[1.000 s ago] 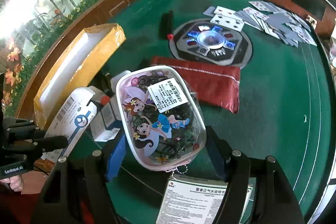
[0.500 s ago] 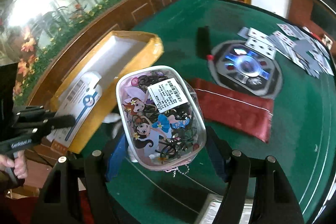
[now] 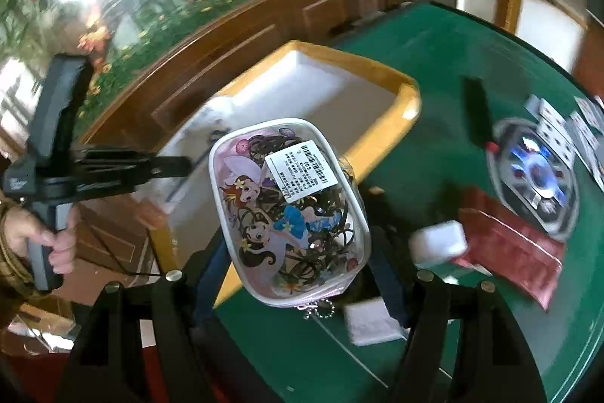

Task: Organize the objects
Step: 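Carry the label strip into the tray with the left gripper while the right carries the box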

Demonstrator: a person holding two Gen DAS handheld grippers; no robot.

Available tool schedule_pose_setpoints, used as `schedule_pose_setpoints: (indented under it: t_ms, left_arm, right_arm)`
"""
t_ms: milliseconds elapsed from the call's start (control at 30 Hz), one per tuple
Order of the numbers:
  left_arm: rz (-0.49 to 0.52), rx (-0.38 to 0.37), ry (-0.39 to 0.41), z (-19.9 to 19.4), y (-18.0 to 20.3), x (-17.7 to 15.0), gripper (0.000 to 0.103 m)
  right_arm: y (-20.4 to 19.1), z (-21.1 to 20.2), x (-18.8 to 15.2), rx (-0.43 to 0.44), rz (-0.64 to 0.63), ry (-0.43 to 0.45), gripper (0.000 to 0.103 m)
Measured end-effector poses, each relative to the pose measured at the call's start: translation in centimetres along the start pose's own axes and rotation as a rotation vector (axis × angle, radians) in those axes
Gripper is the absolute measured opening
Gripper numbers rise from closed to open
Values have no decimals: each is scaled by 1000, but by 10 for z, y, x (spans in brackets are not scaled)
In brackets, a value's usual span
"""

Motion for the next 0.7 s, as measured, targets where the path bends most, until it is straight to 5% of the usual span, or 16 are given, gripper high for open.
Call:
schedule_pose_setpoints:
  t_ms: [367, 700]
  left_arm:
    - [4, 20, -54, 21, -42, 6, 10]
    - [21, 14, -75, 27, -66, 6, 10]
  right_arm:
    - [-78, 55, 4, 36, -197, -66, 71]
    - [-101, 99, -11, 22, -260, -160, 71]
Point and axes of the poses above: each gripper's, at about its wrist camera, not at the fingertips, and z roughly the way its jaws point, y to its right, x to its top, the point moved 5 cm from there along z, roughly the way its jaws point, and after that the axes turned 6 degrees about y, right-handed, at the moved point
